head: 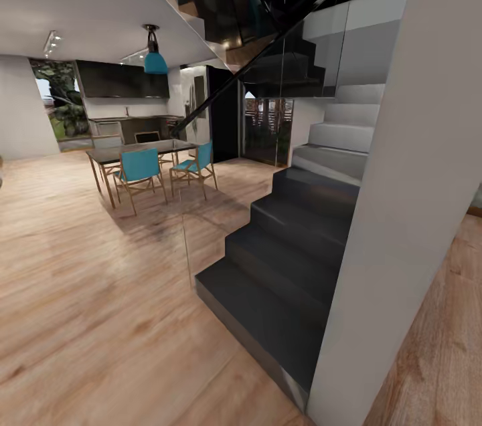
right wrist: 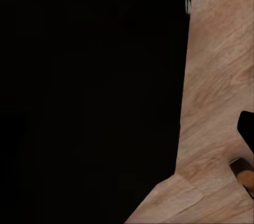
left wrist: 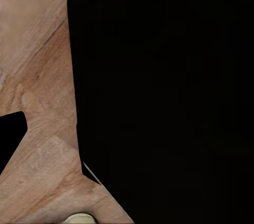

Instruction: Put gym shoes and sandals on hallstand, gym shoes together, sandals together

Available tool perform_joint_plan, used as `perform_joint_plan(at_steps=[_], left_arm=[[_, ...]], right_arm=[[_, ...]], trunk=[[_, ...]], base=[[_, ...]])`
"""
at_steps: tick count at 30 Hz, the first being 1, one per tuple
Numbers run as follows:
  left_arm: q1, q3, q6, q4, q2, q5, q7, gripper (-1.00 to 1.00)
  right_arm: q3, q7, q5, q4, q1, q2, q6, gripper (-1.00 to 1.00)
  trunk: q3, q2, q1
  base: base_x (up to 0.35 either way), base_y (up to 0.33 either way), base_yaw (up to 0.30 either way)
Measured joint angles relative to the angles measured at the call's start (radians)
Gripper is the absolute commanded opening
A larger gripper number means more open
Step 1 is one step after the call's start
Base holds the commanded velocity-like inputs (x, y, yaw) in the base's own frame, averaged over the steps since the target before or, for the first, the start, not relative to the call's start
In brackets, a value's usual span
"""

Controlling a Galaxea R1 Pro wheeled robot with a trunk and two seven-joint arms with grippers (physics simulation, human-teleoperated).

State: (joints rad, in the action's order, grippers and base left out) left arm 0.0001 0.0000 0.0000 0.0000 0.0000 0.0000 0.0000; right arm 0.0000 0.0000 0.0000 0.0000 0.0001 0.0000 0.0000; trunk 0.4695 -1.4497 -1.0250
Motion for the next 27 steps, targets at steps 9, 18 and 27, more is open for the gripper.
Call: perform_joint_plan(at_steps=[9, 18, 27], left_arm=[[0.000, 0.001, -0.004, -0.003, -0.002, -0.001, -0.004, 1.00], [-0.001, 0.001, -0.004, -0.004, -0.002, -0.001, -0.004, 1.00], [-0.001, 0.001, -0.004, -0.004, -0.001, -0.001, -0.004, 1.00]], right_arm=[[0.001, -0.002, 0.001, -0.036, -0.003, 0.036, -0.002, 1.00], [0.001, -0.003, 0.001, -0.052, -0.004, 0.040, -0.003, 1.00], [-0.002, -0.003, 0.001, -0.054, -0.004, 0.040, -0.003, 1.00]], trunk=[[0.000, 0.000, 0.000], [0.000, 0.000, 0.000], [0.000, 0.000, 0.000]], base=[[0.000, 0.000, 0.000], [0.000, 0.000, 0.000], [0.000, 0.000, 0.000]])
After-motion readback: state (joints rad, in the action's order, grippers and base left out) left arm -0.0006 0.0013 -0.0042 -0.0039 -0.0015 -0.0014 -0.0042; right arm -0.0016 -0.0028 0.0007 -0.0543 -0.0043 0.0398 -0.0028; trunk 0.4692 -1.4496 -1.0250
